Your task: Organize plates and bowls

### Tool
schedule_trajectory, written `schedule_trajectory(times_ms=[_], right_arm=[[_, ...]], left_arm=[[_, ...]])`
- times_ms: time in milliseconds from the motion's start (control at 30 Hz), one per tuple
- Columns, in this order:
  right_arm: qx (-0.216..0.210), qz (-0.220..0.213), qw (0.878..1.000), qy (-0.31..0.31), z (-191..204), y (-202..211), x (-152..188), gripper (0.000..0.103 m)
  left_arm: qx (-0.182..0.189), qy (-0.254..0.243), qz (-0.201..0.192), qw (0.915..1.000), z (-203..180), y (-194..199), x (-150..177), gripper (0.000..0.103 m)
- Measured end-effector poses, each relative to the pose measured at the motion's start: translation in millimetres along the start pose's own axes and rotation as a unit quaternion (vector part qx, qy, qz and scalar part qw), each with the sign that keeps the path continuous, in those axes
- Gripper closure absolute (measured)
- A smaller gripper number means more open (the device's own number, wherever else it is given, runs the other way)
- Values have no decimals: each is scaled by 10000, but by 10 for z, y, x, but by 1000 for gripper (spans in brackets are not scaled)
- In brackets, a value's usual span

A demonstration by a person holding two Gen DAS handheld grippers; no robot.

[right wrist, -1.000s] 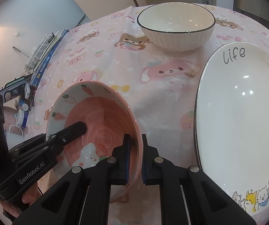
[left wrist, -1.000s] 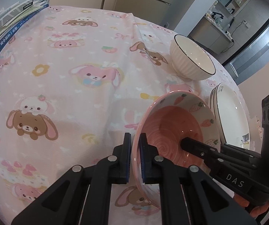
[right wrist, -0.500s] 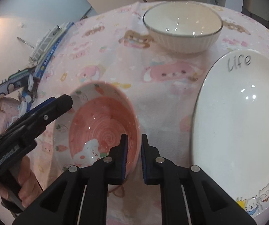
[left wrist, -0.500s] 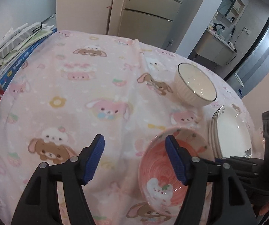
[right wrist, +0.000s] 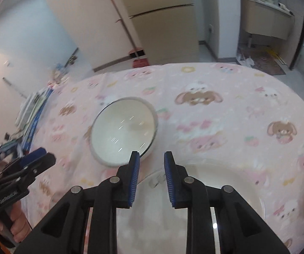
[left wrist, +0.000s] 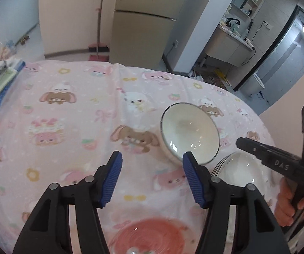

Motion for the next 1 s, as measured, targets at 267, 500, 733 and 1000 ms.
schedule_trajectory(times_ms=[267, 500, 733, 1000], right_arm=[[-273, 172, 9994, -90, -82, -209, -231, 78], [-258, 464, 9985, -90, -25, -597, -233, 78], [-417, 531, 9977, 71, 161, -745, -255, 78], [-345, 677, 9970, 170, 202, -860, -186, 78]], left_arm=[[-134, 50, 375, 9992, -79, -445, -228, 52], [-348, 131, 763, 9964, 11, -755, -229, 70], [-136, 259, 994, 9946, 0, -917, -148, 81], [-61, 202, 1013, 9946, -68, -903, -152, 81]])
Point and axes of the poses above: each gripper's, at about its wrist camera, not at the fingertips, and y roughly against the way its jaws point, z to its left, x to its underside, the point moved 10 cm from there along -y, roughly the way its jaws point, and after that the axes turned 5 degrees about x, right-handed, at the moved point
